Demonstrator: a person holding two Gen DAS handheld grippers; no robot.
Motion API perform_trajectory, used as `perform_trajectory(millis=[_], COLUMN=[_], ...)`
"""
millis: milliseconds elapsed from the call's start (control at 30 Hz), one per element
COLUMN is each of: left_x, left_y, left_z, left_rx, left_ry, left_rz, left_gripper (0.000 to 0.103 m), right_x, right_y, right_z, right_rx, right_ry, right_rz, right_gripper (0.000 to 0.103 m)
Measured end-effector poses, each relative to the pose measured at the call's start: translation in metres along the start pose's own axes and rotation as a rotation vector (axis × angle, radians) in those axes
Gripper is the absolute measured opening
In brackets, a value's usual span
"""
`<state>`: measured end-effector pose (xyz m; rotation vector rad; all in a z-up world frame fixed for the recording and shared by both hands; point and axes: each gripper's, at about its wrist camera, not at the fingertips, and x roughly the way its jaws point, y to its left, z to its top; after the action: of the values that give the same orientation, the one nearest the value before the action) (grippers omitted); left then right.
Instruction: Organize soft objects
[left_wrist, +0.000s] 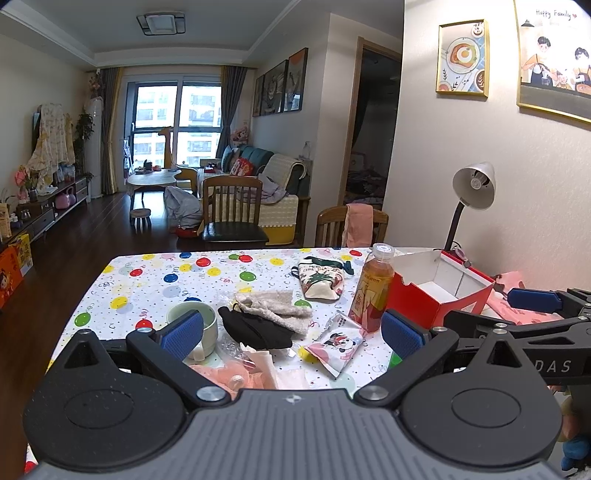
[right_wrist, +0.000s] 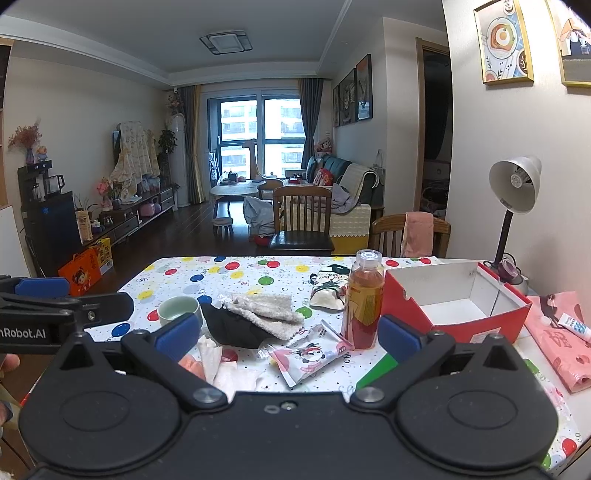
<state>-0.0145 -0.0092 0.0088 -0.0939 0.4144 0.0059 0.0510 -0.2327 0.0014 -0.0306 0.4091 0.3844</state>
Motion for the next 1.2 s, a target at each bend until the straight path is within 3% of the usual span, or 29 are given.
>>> perform_trajectory(millis=[267,400,533,667,1200], left_x=[0.009,0.021,0.027,0.039,0.078], left_y=[0.002,0.007,0.017,0.03,0.106], left_z=[0.001,0.002,-0.002,-0.005,-0.021], left_rx=[-0.011,-0.007,-0.012,-0.017,-0.103], left_ry=[0.017,0.048,0.007,0.018,0.11], left_rz=[-0.031,-0.013,-0.01,0.005,0.178], left_gripper=[0.103,0.103,0.103,0.103,0.103], right_x=[0.001,0.007,0.018,0.03,0.083], right_y=[0.0,-0.003,-0.009,-0.017,-0.085], right_z=[-0.001,0.001,0.003,0.003,-0.012], right_rx=[-0.002,-0.011,-0.004,0.008,0.06], right_ry=[0.0,0.013,0.035,0.057,0.165], right_rz=[0.002,0.002,-0.012,-0.033,-0.196], right_gripper=[0.103,0.103,0.103,0.103,0.101])
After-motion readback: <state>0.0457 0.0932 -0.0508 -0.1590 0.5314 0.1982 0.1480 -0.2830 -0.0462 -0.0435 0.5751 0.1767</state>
